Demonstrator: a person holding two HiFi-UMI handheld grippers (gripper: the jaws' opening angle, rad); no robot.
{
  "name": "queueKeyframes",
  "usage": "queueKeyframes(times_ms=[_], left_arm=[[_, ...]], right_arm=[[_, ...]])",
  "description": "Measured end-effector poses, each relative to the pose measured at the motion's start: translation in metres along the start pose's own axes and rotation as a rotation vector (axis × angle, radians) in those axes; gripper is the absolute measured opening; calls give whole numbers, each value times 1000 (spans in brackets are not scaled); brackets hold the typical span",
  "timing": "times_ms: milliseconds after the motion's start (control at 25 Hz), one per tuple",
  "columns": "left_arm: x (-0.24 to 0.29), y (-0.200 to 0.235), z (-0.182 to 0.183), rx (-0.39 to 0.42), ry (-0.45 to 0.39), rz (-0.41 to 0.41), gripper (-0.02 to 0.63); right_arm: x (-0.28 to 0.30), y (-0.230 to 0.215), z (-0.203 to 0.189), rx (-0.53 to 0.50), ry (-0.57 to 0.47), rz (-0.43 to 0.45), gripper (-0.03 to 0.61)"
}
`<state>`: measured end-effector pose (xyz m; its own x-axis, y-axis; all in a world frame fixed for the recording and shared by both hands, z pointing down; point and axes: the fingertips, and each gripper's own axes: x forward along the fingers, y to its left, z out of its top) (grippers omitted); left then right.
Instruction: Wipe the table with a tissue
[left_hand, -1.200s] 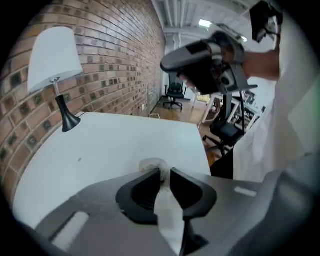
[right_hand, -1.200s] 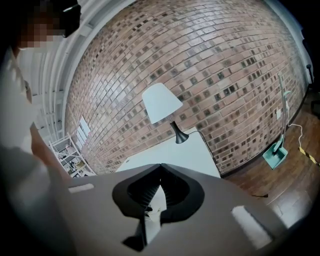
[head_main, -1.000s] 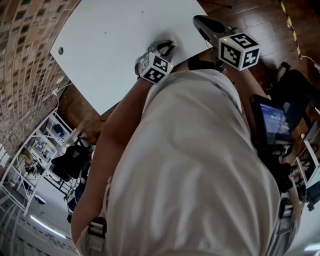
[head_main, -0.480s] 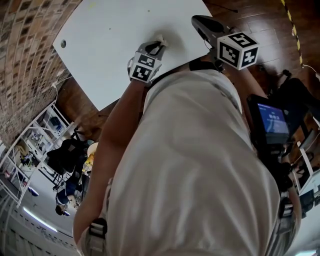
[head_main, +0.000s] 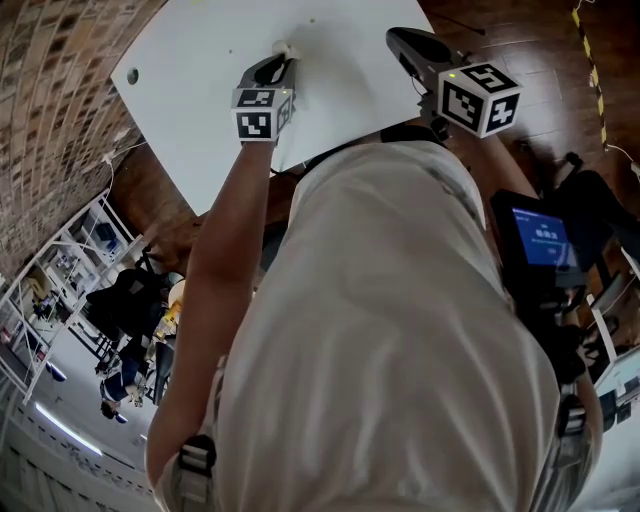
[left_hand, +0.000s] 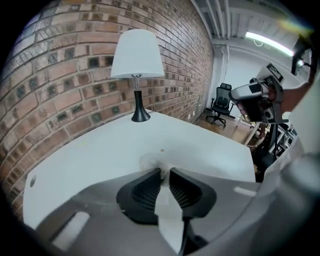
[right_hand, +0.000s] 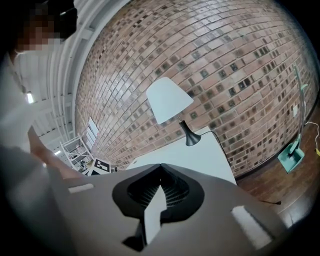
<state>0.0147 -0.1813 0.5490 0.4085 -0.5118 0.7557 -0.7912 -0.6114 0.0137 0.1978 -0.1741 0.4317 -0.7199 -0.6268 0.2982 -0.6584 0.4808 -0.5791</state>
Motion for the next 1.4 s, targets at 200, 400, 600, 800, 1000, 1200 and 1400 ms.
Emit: queueKeyframes(times_ms=[200, 400, 600, 800, 1000, 1200, 1400], left_arm=[[9, 12, 13, -83, -22, 14, 67], [34, 8, 27, -65, -12, -10, 69], [53, 17, 32, -21, 27, -9, 71], [70, 15, 36, -3, 59, 3, 83], [74, 11, 38, 31, 66, 30, 72], [78, -2, 44, 74, 73, 45, 64], [83, -2, 43, 121, 76, 16, 63]], right_arm=[[7, 0, 1, -3, 12, 6, 6], [4, -9, 2, 8, 13, -18, 6], [0, -16, 0, 24, 7, -50, 6], [-18, -32, -1, 47, -11, -88, 6], [-29, -41, 0, 61, -25, -119, 6], [-43, -49, 0, 64, -28, -129, 6], [-27, -40, -3, 55, -14, -115, 6]])
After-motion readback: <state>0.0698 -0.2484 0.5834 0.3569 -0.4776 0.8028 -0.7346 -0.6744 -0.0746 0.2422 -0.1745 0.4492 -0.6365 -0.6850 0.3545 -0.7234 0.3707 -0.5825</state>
